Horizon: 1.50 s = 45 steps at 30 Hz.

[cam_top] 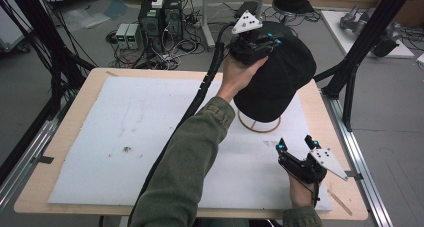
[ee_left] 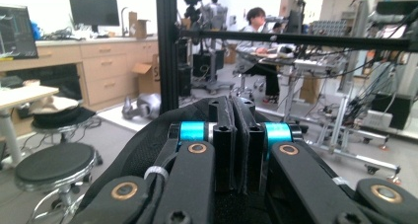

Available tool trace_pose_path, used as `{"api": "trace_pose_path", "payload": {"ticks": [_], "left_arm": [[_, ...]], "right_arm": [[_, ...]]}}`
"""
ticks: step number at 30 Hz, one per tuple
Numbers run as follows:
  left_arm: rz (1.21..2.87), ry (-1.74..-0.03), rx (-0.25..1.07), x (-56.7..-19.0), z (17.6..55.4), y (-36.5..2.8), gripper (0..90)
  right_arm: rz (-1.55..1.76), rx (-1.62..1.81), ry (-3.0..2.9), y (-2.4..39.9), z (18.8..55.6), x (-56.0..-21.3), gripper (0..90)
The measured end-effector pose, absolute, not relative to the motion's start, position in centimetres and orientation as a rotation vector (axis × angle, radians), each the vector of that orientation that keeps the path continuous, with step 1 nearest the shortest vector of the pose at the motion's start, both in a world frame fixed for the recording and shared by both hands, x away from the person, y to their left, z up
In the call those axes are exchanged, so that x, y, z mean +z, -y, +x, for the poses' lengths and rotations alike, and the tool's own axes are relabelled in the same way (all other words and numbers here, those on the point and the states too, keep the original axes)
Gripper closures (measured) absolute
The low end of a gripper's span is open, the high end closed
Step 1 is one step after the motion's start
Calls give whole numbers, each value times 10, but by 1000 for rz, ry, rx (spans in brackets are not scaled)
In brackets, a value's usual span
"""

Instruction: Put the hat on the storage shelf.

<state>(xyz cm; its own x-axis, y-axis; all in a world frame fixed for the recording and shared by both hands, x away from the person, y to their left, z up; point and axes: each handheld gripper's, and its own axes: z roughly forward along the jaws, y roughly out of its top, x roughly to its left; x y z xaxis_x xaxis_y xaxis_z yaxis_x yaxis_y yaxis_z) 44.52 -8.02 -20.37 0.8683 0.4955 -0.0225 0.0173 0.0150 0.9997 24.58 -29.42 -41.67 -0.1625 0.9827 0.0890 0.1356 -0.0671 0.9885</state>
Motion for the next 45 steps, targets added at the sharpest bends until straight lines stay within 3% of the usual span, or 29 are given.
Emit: {"api": "trace_pose_path", "payload": {"ticks": [16,37,40,45], "left_arm": [[1612,-483,336,-221,475,103,870],[1681,-525,293,-239,479,107,828],[1678,-524,291,-240,478,104,786],[1658,-506,281,-236,475,98,616]], "right_arm": [[1280,1347,-1410,292,249,-418,112],[1274,1352,-1413,293,249,-418,112],[1271,1353,-1408,293,248,-417,112],[1279,1352,-1405,294,248,-417,112]]}}
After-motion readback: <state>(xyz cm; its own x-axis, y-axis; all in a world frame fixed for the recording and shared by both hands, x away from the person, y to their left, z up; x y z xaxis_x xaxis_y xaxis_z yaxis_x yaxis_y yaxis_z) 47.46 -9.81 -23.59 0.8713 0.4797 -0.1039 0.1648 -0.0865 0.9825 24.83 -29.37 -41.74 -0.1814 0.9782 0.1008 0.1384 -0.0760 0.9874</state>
